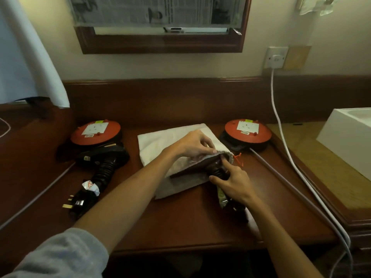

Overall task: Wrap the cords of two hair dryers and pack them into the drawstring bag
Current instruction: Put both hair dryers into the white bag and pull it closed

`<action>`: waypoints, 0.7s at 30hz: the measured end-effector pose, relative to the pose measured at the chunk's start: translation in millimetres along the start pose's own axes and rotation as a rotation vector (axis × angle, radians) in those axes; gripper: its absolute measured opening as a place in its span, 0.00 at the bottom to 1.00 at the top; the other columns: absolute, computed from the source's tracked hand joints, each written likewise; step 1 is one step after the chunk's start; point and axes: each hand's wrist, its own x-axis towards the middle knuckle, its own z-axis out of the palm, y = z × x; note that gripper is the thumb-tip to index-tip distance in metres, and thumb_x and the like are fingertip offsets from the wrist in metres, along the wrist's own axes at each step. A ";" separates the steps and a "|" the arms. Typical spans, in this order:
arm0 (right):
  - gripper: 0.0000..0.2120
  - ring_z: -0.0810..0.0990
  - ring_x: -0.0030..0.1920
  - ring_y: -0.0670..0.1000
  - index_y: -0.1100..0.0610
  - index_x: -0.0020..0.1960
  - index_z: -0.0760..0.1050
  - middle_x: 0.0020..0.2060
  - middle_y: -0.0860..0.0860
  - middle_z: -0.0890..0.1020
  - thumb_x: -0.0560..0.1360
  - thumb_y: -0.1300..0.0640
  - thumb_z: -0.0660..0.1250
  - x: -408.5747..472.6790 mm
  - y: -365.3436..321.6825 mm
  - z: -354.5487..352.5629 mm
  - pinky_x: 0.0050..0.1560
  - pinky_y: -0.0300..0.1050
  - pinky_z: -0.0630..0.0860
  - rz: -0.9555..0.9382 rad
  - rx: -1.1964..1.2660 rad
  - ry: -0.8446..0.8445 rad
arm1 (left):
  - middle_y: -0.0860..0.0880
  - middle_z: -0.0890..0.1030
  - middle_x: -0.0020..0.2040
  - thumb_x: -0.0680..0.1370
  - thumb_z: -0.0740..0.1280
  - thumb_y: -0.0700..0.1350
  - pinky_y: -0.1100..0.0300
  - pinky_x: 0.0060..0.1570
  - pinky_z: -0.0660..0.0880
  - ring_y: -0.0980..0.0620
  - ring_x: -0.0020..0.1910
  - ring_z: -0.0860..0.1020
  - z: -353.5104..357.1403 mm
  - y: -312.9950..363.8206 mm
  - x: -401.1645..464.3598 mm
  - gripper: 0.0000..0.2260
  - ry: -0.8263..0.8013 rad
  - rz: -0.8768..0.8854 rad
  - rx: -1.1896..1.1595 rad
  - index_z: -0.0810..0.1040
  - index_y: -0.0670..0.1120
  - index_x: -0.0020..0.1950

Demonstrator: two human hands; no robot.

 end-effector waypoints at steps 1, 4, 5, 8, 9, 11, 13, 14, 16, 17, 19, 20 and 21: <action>0.41 0.75 0.68 0.56 0.44 0.81 0.51 0.70 0.54 0.74 0.76 0.45 0.71 2.4 0.4 0.0 0.66 0.49 0.73 0.042 0.007 -0.038 | 0.52 0.84 0.41 0.76 0.75 0.50 0.65 0.34 0.74 0.53 0.39 0.81 2.1 -1.2 -0.5 0.05 0.022 0.003 -0.007 0.86 0.50 0.46; 0.49 0.72 0.69 0.58 0.43 0.82 0.40 0.71 0.56 0.70 0.74 0.41 0.71 3.7 -1.7 7.1 0.68 0.54 0.73 0.168 -0.114 -0.176 | 0.51 0.84 0.44 0.76 0.75 0.50 0.66 0.38 0.73 0.53 0.44 0.81 5.1 0.1 0.1 0.06 0.069 0.038 -0.012 0.87 0.48 0.48; 0.48 0.73 0.66 0.58 0.43 0.81 0.39 0.68 0.57 0.72 0.75 0.43 0.70 2.7 -2.6 12.9 0.65 0.56 0.75 0.172 -0.182 -0.162 | 0.52 0.84 0.45 0.76 0.75 0.50 0.66 0.39 0.72 0.53 0.46 0.80 5.3 2.4 0.4 0.07 0.079 0.059 -0.007 0.87 0.48 0.48; 0.40 0.77 0.58 0.58 0.45 0.80 0.48 0.61 0.57 0.77 0.75 0.52 0.65 1.4 -9.3 27.9 0.55 0.59 0.80 0.135 -0.256 -0.031 | 0.52 0.84 0.46 0.77 0.74 0.49 0.63 0.45 0.74 0.54 0.49 0.80 4.4 11.6 1.9 0.04 0.104 0.142 0.018 0.86 0.50 0.46; 0.36 0.77 0.57 0.59 0.46 0.79 0.53 0.60 0.57 0.78 0.74 0.53 0.64 2.6 -11.9 31.0 0.54 0.59 0.80 0.118 -0.255 0.007 | 0.53 0.84 0.46 0.77 0.74 0.49 0.62 0.46 0.75 0.54 0.49 0.81 3.1 15.1 2.6 0.04 0.112 0.163 0.036 0.86 0.50 0.46; 0.31 0.78 0.55 0.60 0.47 0.74 0.60 0.57 0.57 0.80 0.72 0.52 0.62 5.3 -21.6 32.4 0.51 0.60 0.81 0.076 -0.247 0.051 | 0.53 0.85 0.45 0.77 0.74 0.50 0.62 0.46 0.76 0.56 0.48 0.81 -1.2 21.8 4.0 0.05 0.121 0.194 0.066 0.86 0.50 0.46; 0.24 0.80 0.52 0.60 0.50 0.67 0.65 0.52 0.56 0.80 0.72 0.53 0.63 12.3 -34.7 29.2 0.50 0.59 0.81 0.063 -0.230 0.065 | 0.53 0.85 0.46 0.77 0.73 0.51 0.60 0.47 0.77 0.57 0.47 0.81 -5.2 28.3 6.4 0.07 0.120 0.226 0.096 0.87 0.49 0.47; 0.20 0.80 0.51 0.60 0.52 0.64 0.68 0.51 0.55 0.80 0.73 0.54 0.64 17.5 -41.8 27.2 0.50 0.59 0.81 0.072 -0.215 0.065 | 0.53 0.85 0.45 0.77 0.73 0.51 0.59 0.46 0.77 0.57 0.46 0.81 -7.0 31.4 7.5 0.07 0.115 0.236 0.110 0.87 0.49 0.47; 0.16 0.80 0.52 0.61 0.54 0.61 0.70 0.51 0.55 0.80 0.74 0.54 0.65 29.1 -53.7 23.4 0.51 0.59 0.80 0.072 -0.181 0.088 | 0.54 0.84 0.46 0.77 0.73 0.51 0.59 0.46 0.76 0.57 0.46 0.81 -11.1 37.7 8.5 0.08 0.108 0.243 0.124 0.87 0.48 0.48; 0.17 0.80 0.53 0.63 0.54 0.63 0.70 0.52 0.57 0.80 0.75 0.54 0.65 35.2 -57.8 22.6 0.51 0.59 0.80 0.072 -0.165 0.103 | 0.54 0.84 0.46 0.77 0.73 0.51 0.58 0.47 0.77 0.57 0.46 0.80 -13.7 39.9 8.9 0.08 0.108 0.242 0.131 0.87 0.48 0.48; 0.20 0.79 0.57 0.65 0.55 0.67 0.68 0.56 0.59 0.79 0.76 0.55 0.64 45.6 -63.1 22.4 0.50 0.57 0.78 0.085 -0.164 0.118 | 0.53 0.84 0.46 0.77 0.73 0.51 0.55 0.50 0.79 0.56 0.48 0.81 -19.2 41.9 10.2 0.08 0.116 0.241 0.145 0.87 0.47 0.49; 0.21 0.77 0.59 0.66 0.55 0.69 0.67 0.59 0.60 0.77 0.77 0.56 0.64 49.8 -64.9 21.8 0.51 0.57 0.77 0.092 -0.175 0.126 | 0.53 0.84 0.45 0.77 0.74 0.51 0.53 0.50 0.80 0.55 0.48 0.81 -21.6 42.1 10.7 0.08 0.117 0.241 0.150 0.87 0.47 0.48; 0.23 0.76 0.62 0.66 0.56 0.71 0.66 0.62 0.60 0.76 0.77 0.57 0.65 53.2 -66.6 20.9 0.54 0.58 0.76 0.094 -0.185 0.135 | 0.53 0.84 0.45 0.76 0.74 0.51 0.52 0.50 0.80 0.55 0.47 0.81 -23.7 42.4 11.0 0.08 0.117 0.240 0.151 0.87 0.47 0.48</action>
